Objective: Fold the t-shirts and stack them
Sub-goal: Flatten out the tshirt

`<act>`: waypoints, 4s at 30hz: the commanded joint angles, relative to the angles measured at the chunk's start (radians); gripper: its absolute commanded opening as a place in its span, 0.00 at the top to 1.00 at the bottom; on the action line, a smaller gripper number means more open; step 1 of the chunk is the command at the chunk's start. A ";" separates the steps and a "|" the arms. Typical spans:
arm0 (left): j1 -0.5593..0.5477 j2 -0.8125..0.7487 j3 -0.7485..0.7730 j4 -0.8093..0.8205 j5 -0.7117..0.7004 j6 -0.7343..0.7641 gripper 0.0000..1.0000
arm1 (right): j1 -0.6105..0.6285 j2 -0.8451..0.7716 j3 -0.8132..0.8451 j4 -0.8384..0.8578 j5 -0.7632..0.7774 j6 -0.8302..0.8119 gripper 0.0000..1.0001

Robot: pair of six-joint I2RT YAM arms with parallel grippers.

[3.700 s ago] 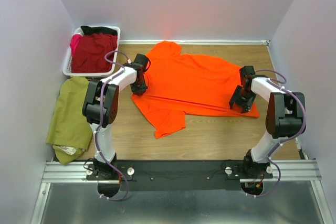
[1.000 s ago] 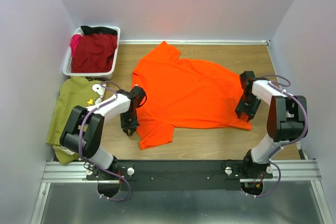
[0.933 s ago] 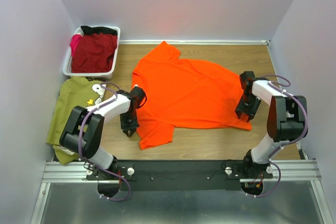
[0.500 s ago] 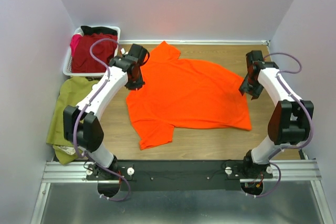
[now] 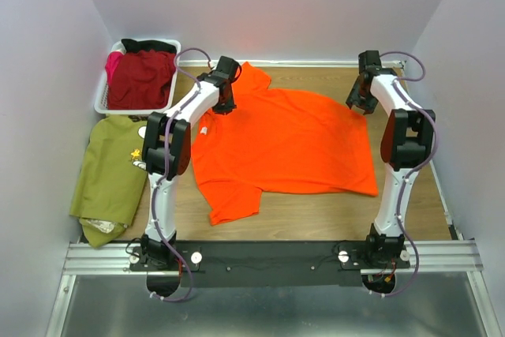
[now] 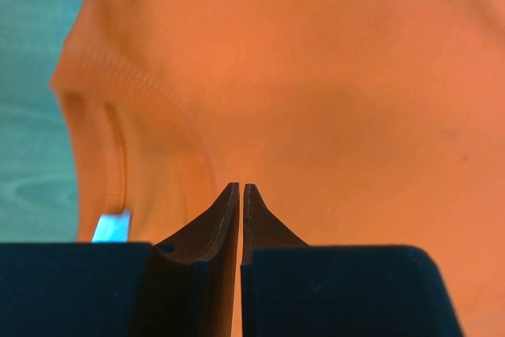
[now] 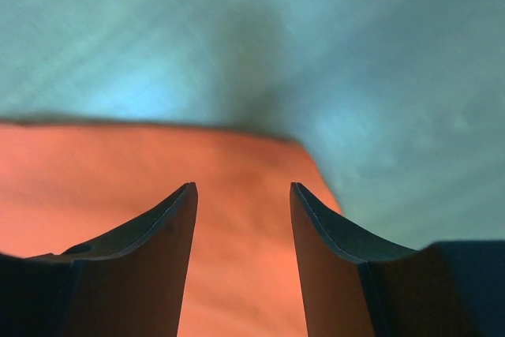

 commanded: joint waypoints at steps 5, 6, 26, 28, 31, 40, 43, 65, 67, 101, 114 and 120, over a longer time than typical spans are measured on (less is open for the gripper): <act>0.002 0.114 0.146 0.108 0.038 0.057 0.85 | -0.002 0.121 0.161 0.053 -0.143 -0.092 0.41; 0.004 0.124 0.158 0.102 0.036 0.057 0.85 | -0.002 0.124 0.160 0.053 -0.153 -0.103 0.41; 0.053 0.249 0.218 0.042 0.070 0.037 0.86 | -0.002 0.115 -0.012 0.052 -0.276 -0.166 0.51; 0.056 0.258 0.221 0.039 0.070 0.035 0.85 | -0.004 0.114 -0.018 0.052 -0.275 -0.166 0.62; 0.064 0.275 0.229 0.027 0.072 0.029 0.85 | -0.002 0.105 -0.021 0.050 -0.262 -0.166 0.80; 0.082 0.322 0.238 -0.025 0.069 -0.001 0.86 | 0.029 0.031 -0.013 0.041 -0.153 -0.155 0.99; 0.087 0.325 0.242 -0.032 0.072 -0.001 0.86 | 0.048 -0.024 -0.021 0.038 -0.120 -0.154 0.99; 0.090 0.327 0.259 -0.036 0.092 0.002 0.87 | 0.397 -0.426 -0.593 -0.025 -0.227 0.052 0.87; 0.091 0.335 0.267 -0.041 0.090 0.002 0.87 | 0.415 -0.474 -0.618 -0.042 -0.227 0.066 0.67; 0.106 0.338 0.290 -0.055 0.090 0.009 0.87 | 0.315 -0.391 -0.569 0.108 -0.043 0.064 0.55; 0.108 0.336 0.287 -0.061 0.088 0.009 0.87 | 0.308 -0.337 -0.593 0.179 -0.095 0.060 0.57; 0.108 0.336 0.284 -0.062 0.087 0.009 0.87 | 0.308 -0.354 -0.627 0.181 -0.103 0.067 0.60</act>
